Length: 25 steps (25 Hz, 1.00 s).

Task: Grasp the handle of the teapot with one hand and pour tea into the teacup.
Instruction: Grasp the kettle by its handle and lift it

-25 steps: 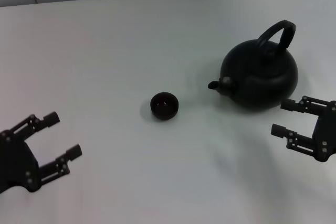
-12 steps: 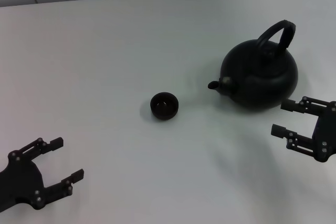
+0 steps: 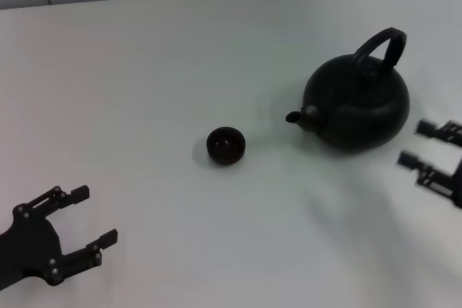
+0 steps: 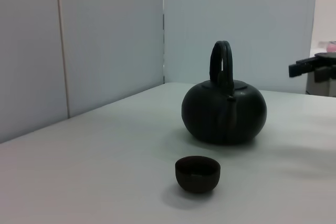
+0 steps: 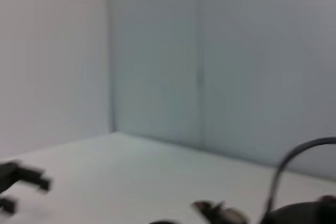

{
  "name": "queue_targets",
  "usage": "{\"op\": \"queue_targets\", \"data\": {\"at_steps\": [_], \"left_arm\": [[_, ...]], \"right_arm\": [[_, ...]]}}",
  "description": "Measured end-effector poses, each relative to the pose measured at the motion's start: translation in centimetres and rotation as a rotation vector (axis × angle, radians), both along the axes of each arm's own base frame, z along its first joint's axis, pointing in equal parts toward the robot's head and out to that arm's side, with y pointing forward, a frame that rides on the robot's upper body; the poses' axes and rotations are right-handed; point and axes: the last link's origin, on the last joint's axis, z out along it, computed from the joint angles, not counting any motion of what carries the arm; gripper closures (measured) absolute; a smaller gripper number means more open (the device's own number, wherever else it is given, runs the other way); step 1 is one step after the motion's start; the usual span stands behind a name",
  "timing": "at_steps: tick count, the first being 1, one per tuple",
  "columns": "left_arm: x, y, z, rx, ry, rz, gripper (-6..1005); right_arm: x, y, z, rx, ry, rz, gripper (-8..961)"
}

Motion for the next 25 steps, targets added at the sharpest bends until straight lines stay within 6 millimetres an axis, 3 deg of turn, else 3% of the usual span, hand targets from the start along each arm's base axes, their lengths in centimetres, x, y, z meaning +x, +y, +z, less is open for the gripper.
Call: {"op": "queue_targets", "data": {"at_steps": [6, 18, 25], "left_arm": [[0.1, 0.0, 0.0, 0.004, -0.009, -0.002, 193], [0.3, -0.1, -0.3, -0.002, -0.025, -0.001, 193], [0.5, 0.1, -0.5, -0.005, -0.033, -0.004, 193]], "right_arm": [[2.6, -1.3, 1.4, 0.326, 0.099, -0.209, 354], [3.2, 0.2, 1.4, 0.365, 0.082, -0.261, 353], [2.7, 3.3, 1.2, 0.348, 0.051, -0.262, 364]]}}
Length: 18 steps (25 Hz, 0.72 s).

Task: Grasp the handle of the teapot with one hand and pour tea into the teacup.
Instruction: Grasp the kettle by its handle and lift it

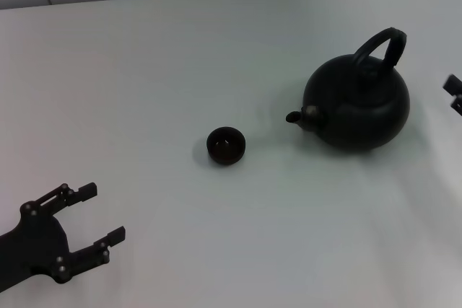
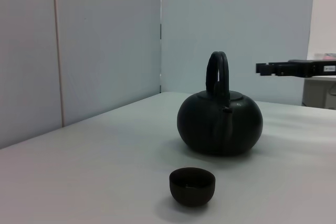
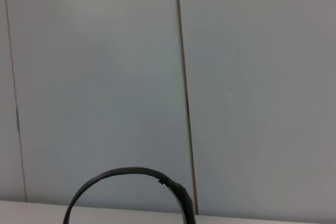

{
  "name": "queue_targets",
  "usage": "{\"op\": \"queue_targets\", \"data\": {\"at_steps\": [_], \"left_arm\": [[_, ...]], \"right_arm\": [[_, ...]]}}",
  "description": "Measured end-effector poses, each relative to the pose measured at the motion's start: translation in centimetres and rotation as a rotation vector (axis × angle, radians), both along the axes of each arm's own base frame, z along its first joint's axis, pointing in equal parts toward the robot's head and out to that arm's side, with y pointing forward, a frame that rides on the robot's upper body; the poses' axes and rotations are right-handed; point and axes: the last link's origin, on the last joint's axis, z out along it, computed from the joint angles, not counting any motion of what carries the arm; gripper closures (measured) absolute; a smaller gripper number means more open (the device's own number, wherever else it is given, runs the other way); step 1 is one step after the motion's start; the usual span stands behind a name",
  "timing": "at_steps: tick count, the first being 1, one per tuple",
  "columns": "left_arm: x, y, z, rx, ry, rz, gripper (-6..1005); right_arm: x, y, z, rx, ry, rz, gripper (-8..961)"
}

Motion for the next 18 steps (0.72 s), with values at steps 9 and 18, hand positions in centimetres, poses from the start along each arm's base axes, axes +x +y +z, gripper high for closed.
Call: {"op": "queue_targets", "data": {"at_steps": [9, 18], "left_arm": [[0.0, 0.1, 0.0, 0.0, 0.0, -0.002, 193], [0.1, 0.1, 0.0, 0.006, -0.01, 0.003, 193]], "right_arm": [[-1.3, 4.1, -0.3, -0.056, -0.057, 0.03, 388], [-2.4, 6.8, -1.1, -0.105, -0.101, 0.039, 411]]}}
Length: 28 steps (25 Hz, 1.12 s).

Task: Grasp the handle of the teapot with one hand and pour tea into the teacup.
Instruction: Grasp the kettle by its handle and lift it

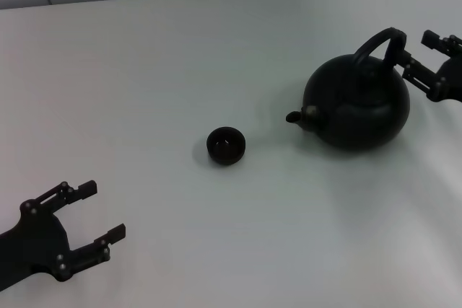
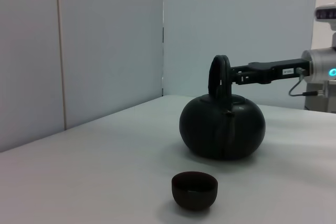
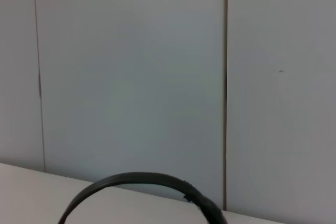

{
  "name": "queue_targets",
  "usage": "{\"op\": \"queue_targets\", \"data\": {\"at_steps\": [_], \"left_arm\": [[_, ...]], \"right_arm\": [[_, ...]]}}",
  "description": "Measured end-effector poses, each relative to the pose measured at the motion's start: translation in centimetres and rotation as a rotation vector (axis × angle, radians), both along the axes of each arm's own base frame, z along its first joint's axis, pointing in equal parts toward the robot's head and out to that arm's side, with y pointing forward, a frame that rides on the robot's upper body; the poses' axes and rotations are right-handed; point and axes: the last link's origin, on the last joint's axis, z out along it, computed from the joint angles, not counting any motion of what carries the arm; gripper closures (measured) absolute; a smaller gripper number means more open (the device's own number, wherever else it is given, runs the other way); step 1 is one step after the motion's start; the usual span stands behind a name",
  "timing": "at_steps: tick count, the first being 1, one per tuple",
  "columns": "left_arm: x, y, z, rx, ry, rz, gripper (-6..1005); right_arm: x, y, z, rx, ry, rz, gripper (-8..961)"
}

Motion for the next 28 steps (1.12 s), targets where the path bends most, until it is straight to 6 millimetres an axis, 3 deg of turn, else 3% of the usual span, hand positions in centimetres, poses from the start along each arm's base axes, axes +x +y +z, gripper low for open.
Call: {"op": "queue_targets", "data": {"at_steps": [8, 19, 28], "left_arm": [[0.0, -0.2, -0.1, 0.0, -0.007, 0.005, 193], [0.0, -0.3, 0.1, 0.005, -0.022, 0.015, 194], [0.0, -0.4, 0.1, 0.003, -0.025, 0.016, 194]], "right_arm": [[-0.5, 1.3, -0.5, -0.02, -0.026, -0.002, 432], [-0.9, 1.4, -0.9, -0.048, -0.037, 0.023, 461], [-1.1, 1.5, -1.1, -0.058, -0.045, 0.035, 654]]}}
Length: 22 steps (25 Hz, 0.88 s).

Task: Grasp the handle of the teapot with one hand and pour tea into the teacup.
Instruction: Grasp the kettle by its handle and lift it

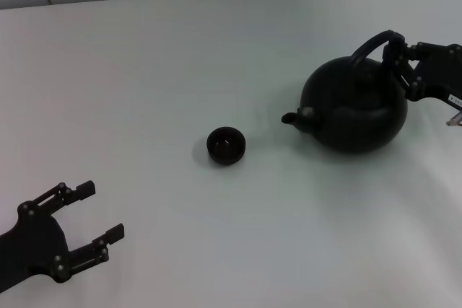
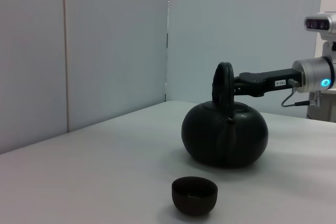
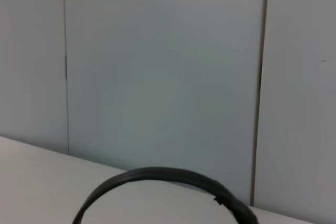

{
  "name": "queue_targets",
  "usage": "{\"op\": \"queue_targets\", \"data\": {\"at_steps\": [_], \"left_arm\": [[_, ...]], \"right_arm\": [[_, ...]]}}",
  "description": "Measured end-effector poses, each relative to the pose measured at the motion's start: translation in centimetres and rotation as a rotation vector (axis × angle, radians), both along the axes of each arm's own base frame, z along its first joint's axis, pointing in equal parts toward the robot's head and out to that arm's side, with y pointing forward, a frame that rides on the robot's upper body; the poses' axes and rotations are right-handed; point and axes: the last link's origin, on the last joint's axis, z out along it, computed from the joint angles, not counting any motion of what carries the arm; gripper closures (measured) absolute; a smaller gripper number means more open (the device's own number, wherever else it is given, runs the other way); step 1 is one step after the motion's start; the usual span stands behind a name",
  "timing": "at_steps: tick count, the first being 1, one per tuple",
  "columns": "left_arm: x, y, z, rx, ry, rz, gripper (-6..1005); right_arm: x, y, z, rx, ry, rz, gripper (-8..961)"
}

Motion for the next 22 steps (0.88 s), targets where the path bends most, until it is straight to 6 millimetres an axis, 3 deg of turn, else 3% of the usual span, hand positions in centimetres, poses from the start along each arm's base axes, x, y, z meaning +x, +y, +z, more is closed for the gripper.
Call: {"op": "queue_targets", "data": {"at_steps": [7, 14, 22], "left_arm": [[0.0, 0.0, 0.0, -0.001, -0.001, 0.0, 194], [0.1, -0.1, -0.2, -0.003, -0.007, 0.0, 194], [0.1, -0.1, -0.3, -0.003, -0.008, -0.001, 194]], "right_arm": [[-0.4, 0.4, 0.7, 0.046, 0.033, 0.009, 844], [-1.7, 1.7, 0.6, 0.068, 0.078, 0.037, 864], [-4.6, 4.3, -0.5, -0.009, 0.051, 0.111, 865]]}}
